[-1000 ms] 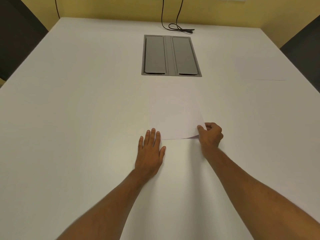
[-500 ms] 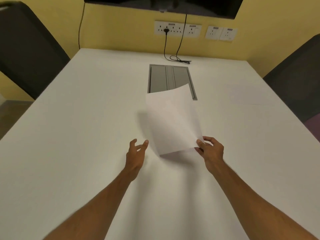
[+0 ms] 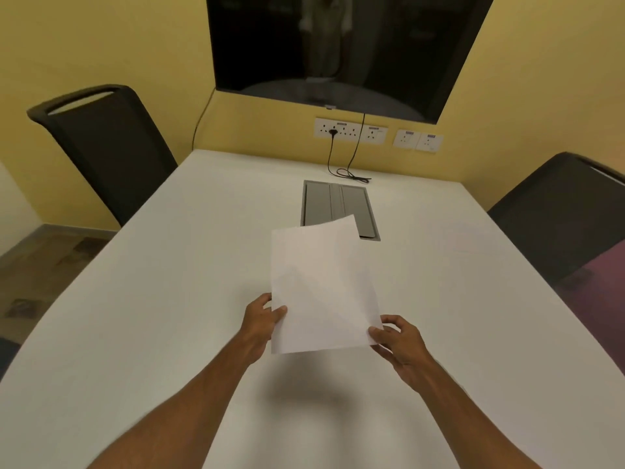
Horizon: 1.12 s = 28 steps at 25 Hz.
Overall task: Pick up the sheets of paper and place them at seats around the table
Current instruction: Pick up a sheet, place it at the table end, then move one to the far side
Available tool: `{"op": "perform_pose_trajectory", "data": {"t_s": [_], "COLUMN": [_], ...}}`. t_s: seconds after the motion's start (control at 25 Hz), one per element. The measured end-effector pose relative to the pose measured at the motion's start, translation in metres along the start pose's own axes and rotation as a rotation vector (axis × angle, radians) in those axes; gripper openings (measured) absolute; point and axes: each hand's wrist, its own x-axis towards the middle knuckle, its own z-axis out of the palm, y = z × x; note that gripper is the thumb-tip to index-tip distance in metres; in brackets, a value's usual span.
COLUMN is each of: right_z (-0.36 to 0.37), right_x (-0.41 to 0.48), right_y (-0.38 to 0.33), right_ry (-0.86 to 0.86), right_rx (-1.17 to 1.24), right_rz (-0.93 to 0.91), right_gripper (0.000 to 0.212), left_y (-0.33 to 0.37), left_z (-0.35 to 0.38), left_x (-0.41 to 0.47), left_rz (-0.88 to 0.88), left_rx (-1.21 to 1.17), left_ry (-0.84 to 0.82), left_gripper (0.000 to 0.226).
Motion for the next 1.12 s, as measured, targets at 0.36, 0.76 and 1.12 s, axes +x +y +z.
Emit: {"op": "perform_pose_trajectory", "data": {"t_s": [0.36,0.76,1.12], "right_z": [0.049,0.098,0.177], "right_x": [-0.046,-0.12,-0.156], "right_y": [0.018,0.082,0.147], "right_ry": [-0.154,-0.212,-0.122], "right_rx": [-0.073,0.033,0.079], "right_rz": [0.134,0.123,0.113], "right_gripper": [0.018,0.019,0.02], "left_y": [0.051,0.088,0.079], "left_z": [-0.072,-0.144,-0.228], "left_x": [-0.091,-0.132,-0.094], "left_rz": [0.115,0.07,0.127], "left_rx": [0.347,1.065,1.36], "left_ry": [-0.106,0.045,-0.074], "left_gripper": [0.028,0.045,0.045]}}
